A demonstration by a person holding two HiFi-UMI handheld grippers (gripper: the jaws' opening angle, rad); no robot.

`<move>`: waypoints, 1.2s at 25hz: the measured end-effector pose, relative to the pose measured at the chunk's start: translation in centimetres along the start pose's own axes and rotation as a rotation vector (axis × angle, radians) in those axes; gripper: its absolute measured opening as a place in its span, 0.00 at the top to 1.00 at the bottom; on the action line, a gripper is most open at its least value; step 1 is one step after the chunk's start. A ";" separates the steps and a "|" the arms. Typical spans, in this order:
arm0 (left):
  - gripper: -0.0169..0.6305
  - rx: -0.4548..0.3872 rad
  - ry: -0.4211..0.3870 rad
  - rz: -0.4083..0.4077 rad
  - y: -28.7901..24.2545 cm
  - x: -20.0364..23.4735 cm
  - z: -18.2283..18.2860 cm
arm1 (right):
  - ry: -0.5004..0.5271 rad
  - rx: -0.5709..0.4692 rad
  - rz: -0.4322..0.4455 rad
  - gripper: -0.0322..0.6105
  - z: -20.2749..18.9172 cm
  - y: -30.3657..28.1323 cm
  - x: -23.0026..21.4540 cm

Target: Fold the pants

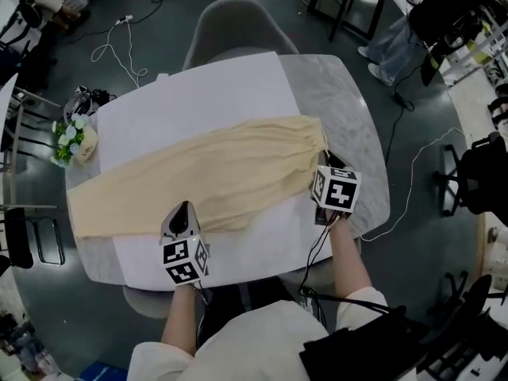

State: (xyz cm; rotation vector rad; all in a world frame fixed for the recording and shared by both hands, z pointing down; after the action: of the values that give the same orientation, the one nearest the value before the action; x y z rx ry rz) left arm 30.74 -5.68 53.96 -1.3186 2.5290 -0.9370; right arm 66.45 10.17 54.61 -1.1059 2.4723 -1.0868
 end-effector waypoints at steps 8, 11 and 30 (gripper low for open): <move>0.96 0.004 0.041 0.064 6.2 3.8 -0.4 | 0.071 -0.084 0.081 0.92 2.4 5.8 6.5; 0.96 -0.022 0.068 0.093 8.5 6.2 -0.1 | 0.113 -0.119 0.119 0.92 3.6 7.8 10.2; 0.96 -0.170 0.219 0.251 23.5 20.0 -2.4 | 0.311 -0.191 0.417 0.92 5.9 18.4 33.9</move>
State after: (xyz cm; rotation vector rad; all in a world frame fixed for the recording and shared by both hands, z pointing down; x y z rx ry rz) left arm 1.37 -10.25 45.19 -0.9488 2.9116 -0.8719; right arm 35.59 -9.17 40.50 -0.4424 2.9164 -0.9677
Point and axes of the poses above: the fingertips, and each gripper's own axes: y backward along the fingers, x to its left, z out of its top, the point moved 9 cm from there along y, backward along the fingers, and after that the axes turned 9 degrees about -z, right-handed, at the moved point
